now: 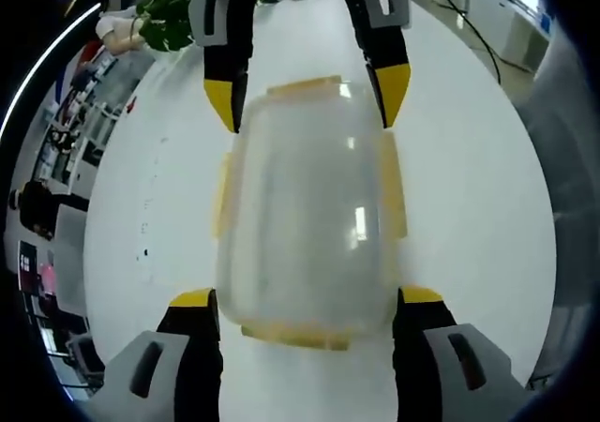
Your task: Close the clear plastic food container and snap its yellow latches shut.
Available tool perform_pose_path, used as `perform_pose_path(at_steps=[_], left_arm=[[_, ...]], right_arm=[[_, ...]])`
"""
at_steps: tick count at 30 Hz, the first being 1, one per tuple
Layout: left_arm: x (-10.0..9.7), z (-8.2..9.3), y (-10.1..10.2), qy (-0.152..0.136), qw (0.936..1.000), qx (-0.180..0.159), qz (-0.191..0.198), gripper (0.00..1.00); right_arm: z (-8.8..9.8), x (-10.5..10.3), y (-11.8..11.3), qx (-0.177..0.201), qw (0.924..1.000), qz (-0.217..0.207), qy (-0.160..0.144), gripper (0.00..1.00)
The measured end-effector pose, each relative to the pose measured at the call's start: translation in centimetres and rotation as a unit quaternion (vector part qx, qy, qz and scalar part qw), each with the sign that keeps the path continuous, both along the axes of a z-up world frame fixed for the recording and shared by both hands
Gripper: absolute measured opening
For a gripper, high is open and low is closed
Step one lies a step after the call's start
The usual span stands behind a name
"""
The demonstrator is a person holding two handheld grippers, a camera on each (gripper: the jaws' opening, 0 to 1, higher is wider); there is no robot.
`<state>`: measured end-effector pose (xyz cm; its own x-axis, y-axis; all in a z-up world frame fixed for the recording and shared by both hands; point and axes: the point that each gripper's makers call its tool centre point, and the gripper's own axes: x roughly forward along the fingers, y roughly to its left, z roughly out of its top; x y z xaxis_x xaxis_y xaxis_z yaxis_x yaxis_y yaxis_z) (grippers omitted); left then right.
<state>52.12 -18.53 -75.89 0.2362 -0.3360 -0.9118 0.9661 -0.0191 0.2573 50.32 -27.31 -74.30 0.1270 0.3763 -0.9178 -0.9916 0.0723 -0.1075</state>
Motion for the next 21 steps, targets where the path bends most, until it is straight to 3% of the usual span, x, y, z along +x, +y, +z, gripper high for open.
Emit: perform_pose_path(at_steps=[12, 21], left_arm=[[-1.2, 0.0, 1.8, 0.000, 1.0000, 0.000, 0.001, 0.72], [-2.0, 0.0, 4.6, 0.002, 1.0000, -0.001, 0.008, 0.72]], right_arm=[[-0.1, -1.2, 2.1, 0.000, 1.0000, 0.008, 0.005, 0.64], [-0.1, -1.9, 4.8, 0.002, 0.9999, 0.015, 0.006, 0.64]])
